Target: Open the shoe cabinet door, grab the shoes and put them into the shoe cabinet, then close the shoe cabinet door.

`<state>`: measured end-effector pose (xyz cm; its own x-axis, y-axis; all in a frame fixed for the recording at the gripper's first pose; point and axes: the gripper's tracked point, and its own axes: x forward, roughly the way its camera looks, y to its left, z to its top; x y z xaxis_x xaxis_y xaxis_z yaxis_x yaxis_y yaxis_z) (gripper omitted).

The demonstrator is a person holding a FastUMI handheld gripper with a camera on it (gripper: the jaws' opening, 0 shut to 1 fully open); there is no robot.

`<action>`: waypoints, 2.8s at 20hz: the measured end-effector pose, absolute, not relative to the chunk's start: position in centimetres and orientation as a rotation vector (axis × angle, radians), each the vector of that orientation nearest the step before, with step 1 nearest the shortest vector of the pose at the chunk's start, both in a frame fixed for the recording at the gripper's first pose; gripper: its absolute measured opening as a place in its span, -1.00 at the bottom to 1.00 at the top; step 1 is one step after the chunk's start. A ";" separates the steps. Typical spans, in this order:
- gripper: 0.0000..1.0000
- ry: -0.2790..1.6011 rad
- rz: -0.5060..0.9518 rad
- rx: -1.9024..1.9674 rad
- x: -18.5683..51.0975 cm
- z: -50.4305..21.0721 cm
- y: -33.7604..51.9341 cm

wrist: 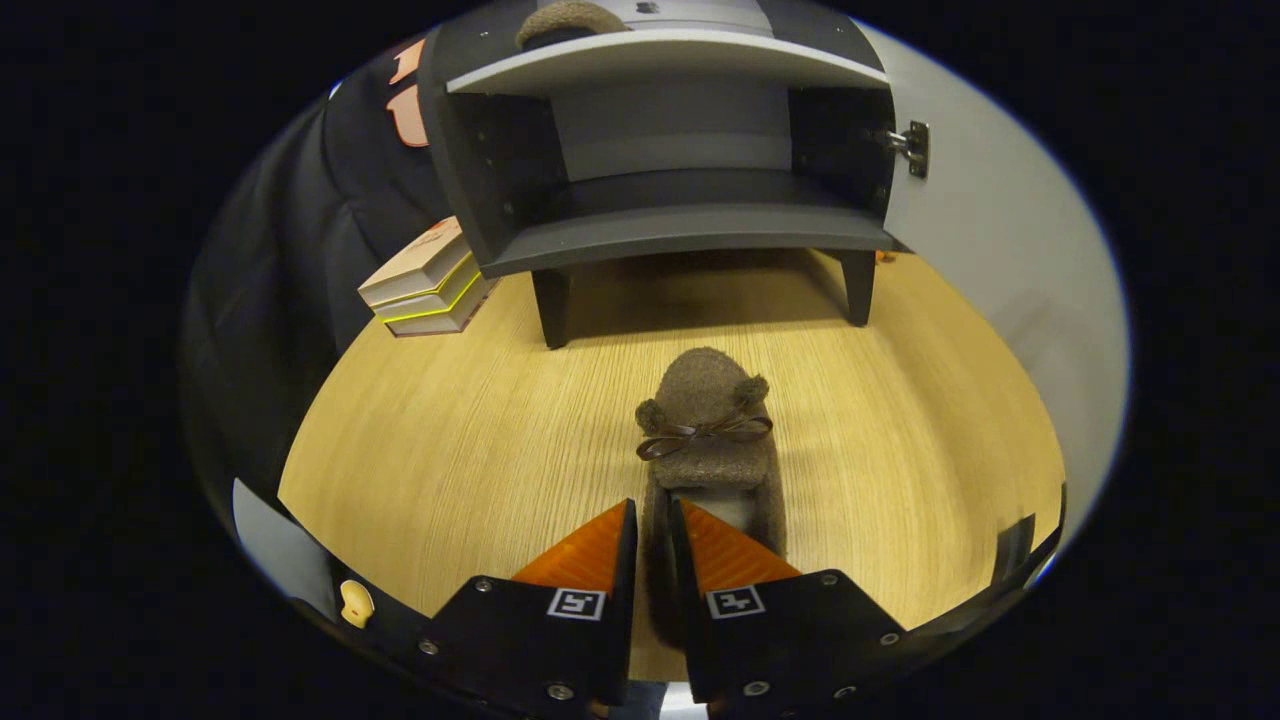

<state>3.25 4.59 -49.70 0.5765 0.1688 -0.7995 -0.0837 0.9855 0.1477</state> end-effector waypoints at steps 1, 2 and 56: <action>-0.53 0.952 0.149 0.111 3.6 -50.3 4.7; -0.53 0.957 0.144 0.111 4.1 -51.0 4.6; -0.83 0.552 0.117 0.036 39.6 -18.5 -0.3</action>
<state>39.63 -0.32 -18.54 0.8448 0.1204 -0.5214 -0.1012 0.9927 0.0652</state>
